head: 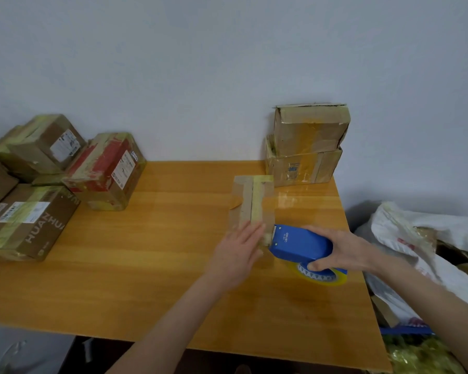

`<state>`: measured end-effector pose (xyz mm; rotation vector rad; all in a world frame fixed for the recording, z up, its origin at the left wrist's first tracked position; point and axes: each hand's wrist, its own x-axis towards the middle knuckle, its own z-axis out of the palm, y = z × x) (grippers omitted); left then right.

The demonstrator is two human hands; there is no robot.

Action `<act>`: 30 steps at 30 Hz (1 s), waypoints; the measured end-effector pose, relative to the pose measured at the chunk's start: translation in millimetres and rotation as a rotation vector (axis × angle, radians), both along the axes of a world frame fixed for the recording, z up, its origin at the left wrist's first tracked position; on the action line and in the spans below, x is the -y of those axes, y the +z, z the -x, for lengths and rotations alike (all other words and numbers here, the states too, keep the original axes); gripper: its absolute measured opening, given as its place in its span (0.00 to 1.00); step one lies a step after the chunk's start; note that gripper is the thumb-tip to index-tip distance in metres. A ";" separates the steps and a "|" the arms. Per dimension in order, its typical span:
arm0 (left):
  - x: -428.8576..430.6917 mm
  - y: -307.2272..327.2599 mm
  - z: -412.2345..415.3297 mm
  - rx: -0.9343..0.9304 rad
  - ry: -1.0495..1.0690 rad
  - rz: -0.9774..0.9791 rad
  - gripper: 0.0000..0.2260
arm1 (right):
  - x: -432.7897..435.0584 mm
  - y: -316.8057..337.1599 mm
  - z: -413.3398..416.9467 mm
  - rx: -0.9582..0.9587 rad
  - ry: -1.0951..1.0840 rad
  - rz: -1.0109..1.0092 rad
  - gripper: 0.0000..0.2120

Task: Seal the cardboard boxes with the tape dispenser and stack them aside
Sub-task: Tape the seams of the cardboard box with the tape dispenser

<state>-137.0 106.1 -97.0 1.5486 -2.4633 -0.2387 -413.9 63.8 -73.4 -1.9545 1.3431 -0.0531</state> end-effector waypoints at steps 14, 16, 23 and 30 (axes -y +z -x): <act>2.7 -20.0 -3.6 0.304 -0.058 -0.087 0.32 | -0.8 -7.7 49.6 0.064 -0.043 -0.094 0.37; 2.6 -18.6 -2.8 0.291 -0.058 -0.087 0.31 | 0.3 -3.8 57.1 0.000 -0.030 -0.109 0.38; 1.2 -17.2 -1.9 0.284 -0.044 -0.073 0.32 | 11.2 -6.9 5.1 -0.285 0.157 0.022 0.40; 2.3 -18.5 -2.6 0.301 -0.058 -0.072 0.33 | 25.3 -6.3 -3.1 -0.308 0.161 -0.054 0.37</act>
